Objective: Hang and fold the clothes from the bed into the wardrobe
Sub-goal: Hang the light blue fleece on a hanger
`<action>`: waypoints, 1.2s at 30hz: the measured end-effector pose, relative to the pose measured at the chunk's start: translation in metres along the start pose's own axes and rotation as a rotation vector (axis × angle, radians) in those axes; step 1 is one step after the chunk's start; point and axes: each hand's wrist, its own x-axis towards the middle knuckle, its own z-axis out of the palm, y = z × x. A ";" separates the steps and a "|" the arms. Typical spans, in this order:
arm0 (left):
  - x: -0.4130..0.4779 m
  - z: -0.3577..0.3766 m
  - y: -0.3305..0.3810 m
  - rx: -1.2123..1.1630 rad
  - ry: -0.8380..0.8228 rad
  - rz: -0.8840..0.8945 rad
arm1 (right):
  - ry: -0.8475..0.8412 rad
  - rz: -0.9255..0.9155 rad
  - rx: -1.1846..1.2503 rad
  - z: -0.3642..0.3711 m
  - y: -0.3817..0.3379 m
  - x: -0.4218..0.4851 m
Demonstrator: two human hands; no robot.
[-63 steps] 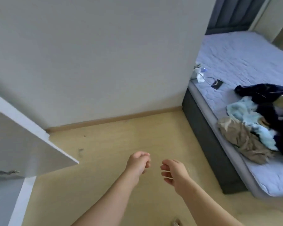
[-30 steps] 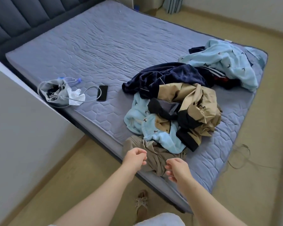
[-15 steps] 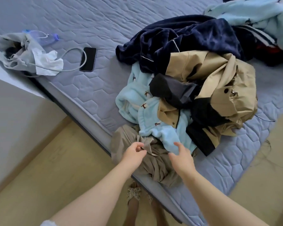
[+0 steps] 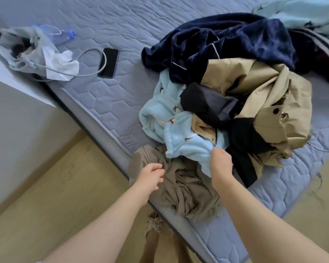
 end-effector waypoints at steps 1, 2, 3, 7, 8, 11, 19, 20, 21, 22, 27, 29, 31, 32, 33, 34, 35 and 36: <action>-0.009 -0.003 0.006 -0.022 0.018 0.006 | 0.021 0.000 0.031 -0.008 -0.017 -0.005; -0.019 -0.006 0.013 -0.045 0.038 0.018 | 0.038 -0.003 0.072 -0.017 -0.035 -0.011; -0.030 -0.009 0.021 -0.070 0.054 0.030 | 0.056 -0.006 0.122 -0.026 -0.054 -0.018; -0.081 -0.013 0.069 -0.181 0.023 0.100 | 0.047 0.020 0.399 -0.059 -0.127 -0.062; -0.095 -0.013 0.085 -0.207 -0.006 0.124 | 0.025 -0.001 0.456 -0.067 -0.144 -0.075; -0.141 -0.015 0.134 -0.328 -0.140 0.172 | -0.039 -0.062 0.564 -0.088 -0.189 -0.114; -0.281 -0.046 0.229 -0.728 -0.479 0.377 | -0.291 -0.464 0.740 -0.133 -0.299 -0.253; -0.300 -0.053 0.234 -0.797 -0.513 0.429 | -0.320 -0.521 0.726 -0.138 -0.310 -0.273; -0.318 -0.061 0.238 -0.843 -0.565 0.485 | -0.350 -0.578 0.708 -0.143 -0.318 -0.293; -0.335 -0.067 0.241 -0.862 -0.625 0.546 | -0.385 -0.634 0.683 -0.147 -0.324 -0.313; -0.393 -0.105 0.245 -0.804 -0.457 0.654 | -0.690 -0.820 0.484 -0.158 -0.325 -0.376; -0.398 -0.118 0.235 -0.759 -0.295 0.657 | -0.786 -0.836 0.381 -0.156 -0.312 -0.381; -0.394 -0.129 0.216 -0.746 -0.172 0.668 | -0.909 -0.808 0.262 -0.150 -0.295 -0.381; -0.390 -0.134 0.203 -0.729 -0.113 0.672 | -0.961 -0.783 0.181 -0.145 -0.287 -0.380; -0.386 -0.139 0.190 -0.701 -0.047 0.676 | -0.998 -0.750 0.082 -0.139 -0.279 -0.379; -0.383 -0.144 0.176 -0.670 0.021 0.685 | -1.018 -0.715 -0.024 -0.131 -0.271 -0.378; -0.380 -0.149 0.162 -0.647 0.090 0.706 | -1.025 -0.686 -0.128 -0.123 -0.264 -0.378; -0.379 -0.155 0.148 -0.635 0.157 0.741 | -1.019 -0.675 -0.221 -0.114 -0.257 -0.379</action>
